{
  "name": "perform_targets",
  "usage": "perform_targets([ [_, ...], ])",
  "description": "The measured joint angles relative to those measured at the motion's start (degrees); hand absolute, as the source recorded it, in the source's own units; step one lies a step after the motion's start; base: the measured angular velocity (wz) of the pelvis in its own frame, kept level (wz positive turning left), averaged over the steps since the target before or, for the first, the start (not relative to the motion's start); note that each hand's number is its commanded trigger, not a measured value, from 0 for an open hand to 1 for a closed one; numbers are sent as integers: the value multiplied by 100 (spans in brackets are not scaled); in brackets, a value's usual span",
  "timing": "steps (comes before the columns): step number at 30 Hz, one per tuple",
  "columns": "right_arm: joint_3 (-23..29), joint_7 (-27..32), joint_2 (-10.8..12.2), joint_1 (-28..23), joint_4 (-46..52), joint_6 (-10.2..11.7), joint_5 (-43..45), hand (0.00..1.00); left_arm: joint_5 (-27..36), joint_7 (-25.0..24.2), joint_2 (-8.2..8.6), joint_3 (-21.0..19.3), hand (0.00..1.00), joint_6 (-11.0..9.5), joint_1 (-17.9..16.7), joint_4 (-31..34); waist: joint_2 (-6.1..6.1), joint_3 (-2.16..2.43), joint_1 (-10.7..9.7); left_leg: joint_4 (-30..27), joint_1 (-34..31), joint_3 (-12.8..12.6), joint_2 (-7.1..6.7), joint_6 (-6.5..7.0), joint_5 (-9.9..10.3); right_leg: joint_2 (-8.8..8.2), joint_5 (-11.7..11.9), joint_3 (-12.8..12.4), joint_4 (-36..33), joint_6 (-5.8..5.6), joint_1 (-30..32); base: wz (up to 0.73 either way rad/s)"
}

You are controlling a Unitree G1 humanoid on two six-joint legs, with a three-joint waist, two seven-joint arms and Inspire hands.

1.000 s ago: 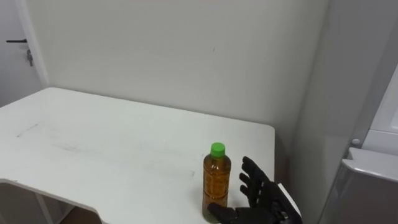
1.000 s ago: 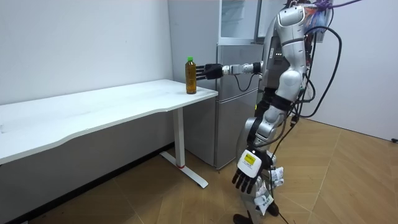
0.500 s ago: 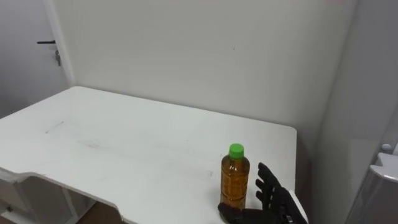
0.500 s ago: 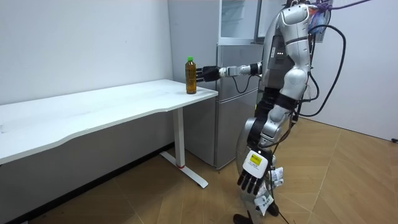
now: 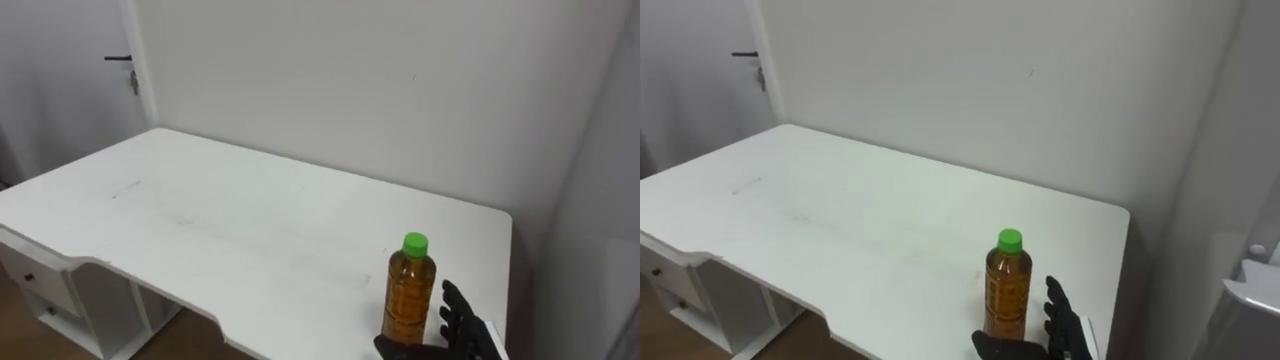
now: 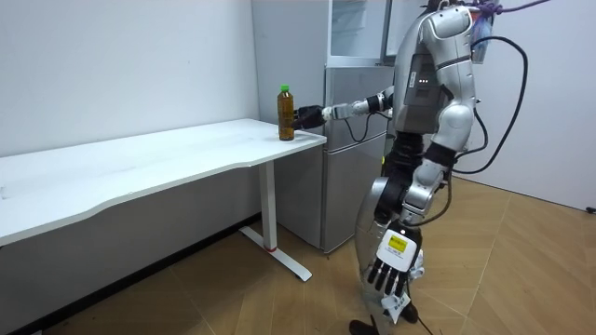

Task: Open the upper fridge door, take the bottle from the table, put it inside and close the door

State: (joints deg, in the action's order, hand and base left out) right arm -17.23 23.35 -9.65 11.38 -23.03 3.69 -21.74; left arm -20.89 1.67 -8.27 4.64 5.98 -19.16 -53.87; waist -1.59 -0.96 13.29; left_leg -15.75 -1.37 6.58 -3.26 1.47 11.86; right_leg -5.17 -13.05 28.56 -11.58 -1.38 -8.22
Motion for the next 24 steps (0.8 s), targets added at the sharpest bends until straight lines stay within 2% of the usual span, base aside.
perform_targets([
  [7,-3,65,-4,161,-416,1,228,0,8,-8,6,0,0,41,-133,118,18,-5,48,-2,39,51,-12,0,-3,-4,-4,53,3,-7,-77,6],
  [14,-13,30,-9,192,-508,0,232,0,1,-96,-7,-22,0,80,-295,416,-12,12,149,1,45,50,-33,15,-17,-26,-9,62,1,-14,-83,0],
  [19,-23,15,-11,212,-593,0,231,0,2,-116,-124,-18,0,77,-396,565,-92,34,152,-1,42,59,-45,25,-23,-46,-7,131,-9,-21,-95,2],
  [24,-25,32,-18,327,-800,-1,226,0,86,-108,-163,-18,0,95,-424,566,-79,22,156,1,52,62,-43,29,-25,-50,-4,128,-11,-26,-105,0],
])
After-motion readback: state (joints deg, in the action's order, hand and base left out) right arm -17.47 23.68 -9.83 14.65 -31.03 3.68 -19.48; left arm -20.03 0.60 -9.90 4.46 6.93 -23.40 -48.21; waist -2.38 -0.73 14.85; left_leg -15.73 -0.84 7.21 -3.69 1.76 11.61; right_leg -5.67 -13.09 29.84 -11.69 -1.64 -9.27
